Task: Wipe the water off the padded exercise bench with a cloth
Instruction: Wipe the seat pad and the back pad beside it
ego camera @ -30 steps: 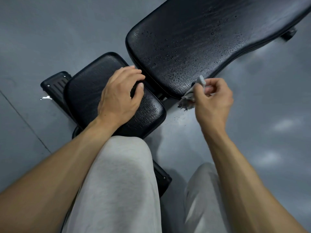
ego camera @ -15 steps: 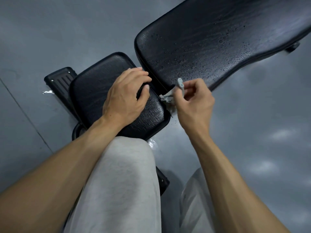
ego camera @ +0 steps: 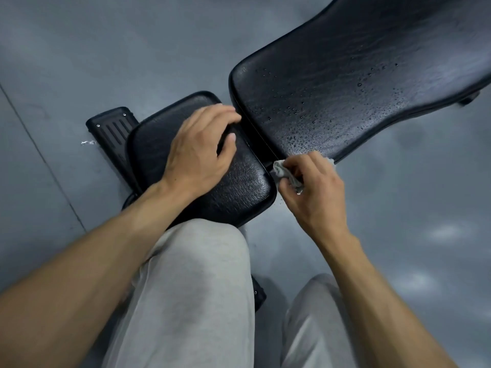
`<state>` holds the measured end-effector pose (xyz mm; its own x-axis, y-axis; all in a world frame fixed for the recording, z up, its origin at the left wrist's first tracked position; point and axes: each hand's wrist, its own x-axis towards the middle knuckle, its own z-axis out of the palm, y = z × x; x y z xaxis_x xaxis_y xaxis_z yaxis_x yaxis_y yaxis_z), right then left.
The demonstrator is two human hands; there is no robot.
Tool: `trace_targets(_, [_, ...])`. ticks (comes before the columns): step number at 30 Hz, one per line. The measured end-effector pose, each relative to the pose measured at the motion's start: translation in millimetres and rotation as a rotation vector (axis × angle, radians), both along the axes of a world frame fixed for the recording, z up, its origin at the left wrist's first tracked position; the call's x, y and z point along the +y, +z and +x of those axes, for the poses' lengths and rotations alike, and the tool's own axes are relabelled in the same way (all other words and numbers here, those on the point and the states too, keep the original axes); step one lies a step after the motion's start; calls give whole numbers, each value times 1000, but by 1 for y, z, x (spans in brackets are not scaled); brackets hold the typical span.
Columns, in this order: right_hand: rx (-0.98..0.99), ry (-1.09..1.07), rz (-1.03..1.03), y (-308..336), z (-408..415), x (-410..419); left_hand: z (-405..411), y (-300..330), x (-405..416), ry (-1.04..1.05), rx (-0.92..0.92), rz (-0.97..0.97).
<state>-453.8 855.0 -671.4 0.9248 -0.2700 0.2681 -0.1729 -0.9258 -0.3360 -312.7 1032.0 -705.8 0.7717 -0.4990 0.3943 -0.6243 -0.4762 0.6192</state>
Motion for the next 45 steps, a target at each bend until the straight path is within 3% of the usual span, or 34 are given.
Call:
trace_targets(4, [-24,129,-85,-10,-9,-11,23,-3,14,81,-24,122])
trace_targets(10, [-75,215,-153,-10,26,-16,23,-9,15,87,-34,119])
trace_targets(14, [-68,201,-129,-6,44,-18,24,-9,17,83,-40,115])
trace_targets(19, [-19,197,-116,-5,8,-23,25,-10,15,92,-47,101])
trace_targets(25, [-38,133,-72,2,61,-21,24,-10,16,95,-54,94])
trace_targets(31, [-20,144,-87,3,10,-25,25,-10,15,104,-55,90])
trace_targets(37, [13,130,-92,8,70,-22,24,-10,14,98,-52,72])
trace_targets(45, [67,195,-130,10,21,-18,27,-9,14,89,-41,57])
